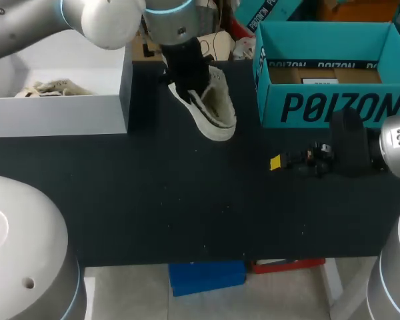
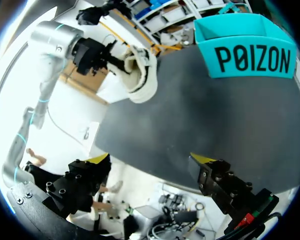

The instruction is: Take the shoe out of the shoebox, open the shoe tongue, remove and reinsert the insole, then place the shoe into the shoebox

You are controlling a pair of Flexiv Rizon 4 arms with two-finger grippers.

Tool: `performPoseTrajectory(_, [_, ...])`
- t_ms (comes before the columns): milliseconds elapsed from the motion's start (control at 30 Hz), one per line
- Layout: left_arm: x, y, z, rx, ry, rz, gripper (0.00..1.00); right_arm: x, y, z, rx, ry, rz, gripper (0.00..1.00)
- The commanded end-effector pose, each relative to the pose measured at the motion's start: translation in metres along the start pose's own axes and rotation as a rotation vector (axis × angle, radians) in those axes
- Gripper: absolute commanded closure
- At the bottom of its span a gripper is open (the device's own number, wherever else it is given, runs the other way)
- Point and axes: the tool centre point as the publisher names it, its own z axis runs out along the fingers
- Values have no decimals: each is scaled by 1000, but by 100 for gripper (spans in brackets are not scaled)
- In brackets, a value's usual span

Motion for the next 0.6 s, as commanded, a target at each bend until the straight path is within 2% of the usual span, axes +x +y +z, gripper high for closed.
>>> performPoseTrajectory(33, [15,27,-47,43,-46,-409,100,0,0,0,0,0,1,0])
performPoseTrajectory(67, [19,35,-50,53,-54,-469,100,0,0,0,0,0,1,0])
performPoseTrajectory(233, [46,71,-62,10,-110,-647,100,0,0,0,0,0,1,0])
performPoseTrajectory(300, [58,87,-63,-1,-110,-689,100,0,0,0,0,0,1,0])
performPoseTrajectory(367, [70,101,-65,-59,-109,-724,100,0,0,0,0,0,1,0])
performPoseTrajectory(433, [81,113,-66,-85,-98,-751,100,0,0,0,0,0,1,0])
performPoseTrajectory(600, [107,151,-66,-133,-70,-817,100,0,0,0,0,0,1,0])
